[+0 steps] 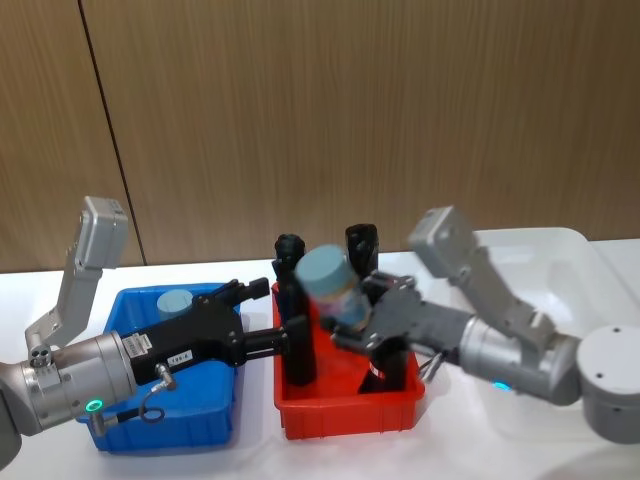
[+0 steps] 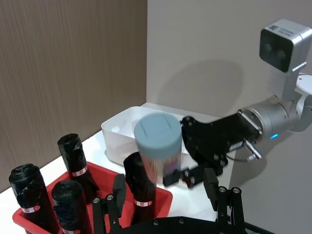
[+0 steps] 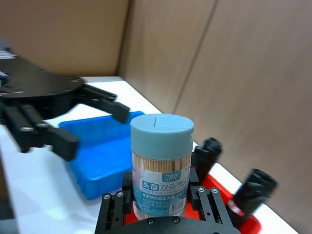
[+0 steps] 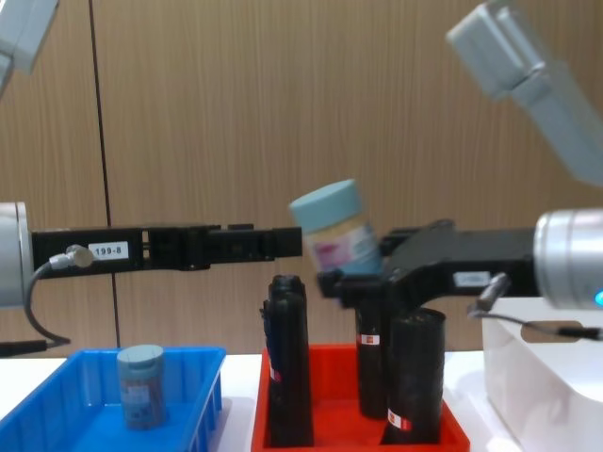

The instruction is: Pick the cotton swabs from the blue box and place them into the white box.

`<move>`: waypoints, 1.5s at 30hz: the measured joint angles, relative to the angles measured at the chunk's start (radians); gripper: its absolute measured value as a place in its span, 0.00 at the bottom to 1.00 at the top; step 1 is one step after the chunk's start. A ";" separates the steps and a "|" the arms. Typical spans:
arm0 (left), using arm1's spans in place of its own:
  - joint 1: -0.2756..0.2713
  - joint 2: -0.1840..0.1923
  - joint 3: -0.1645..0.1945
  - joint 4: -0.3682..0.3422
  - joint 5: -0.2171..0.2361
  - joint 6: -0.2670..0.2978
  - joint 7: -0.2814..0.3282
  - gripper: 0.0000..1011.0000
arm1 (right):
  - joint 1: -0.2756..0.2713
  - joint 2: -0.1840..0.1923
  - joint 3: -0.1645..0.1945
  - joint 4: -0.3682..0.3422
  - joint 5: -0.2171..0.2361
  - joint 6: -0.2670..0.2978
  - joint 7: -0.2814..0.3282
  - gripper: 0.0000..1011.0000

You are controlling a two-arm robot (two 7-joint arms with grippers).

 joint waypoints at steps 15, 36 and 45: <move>0.000 0.000 0.000 0.000 0.000 0.000 0.000 0.99 | -0.011 0.093 0.102 -0.017 0.078 -0.021 -0.116 0.64; 0.000 0.000 0.000 0.000 0.000 0.000 0.000 0.99 | 0.008 0.140 0.165 0.142 0.129 -0.026 -0.193 0.64; 0.000 0.000 0.000 0.000 0.000 0.000 0.000 0.99 | 0.022 0.136 0.167 0.232 0.134 -0.029 -0.204 0.64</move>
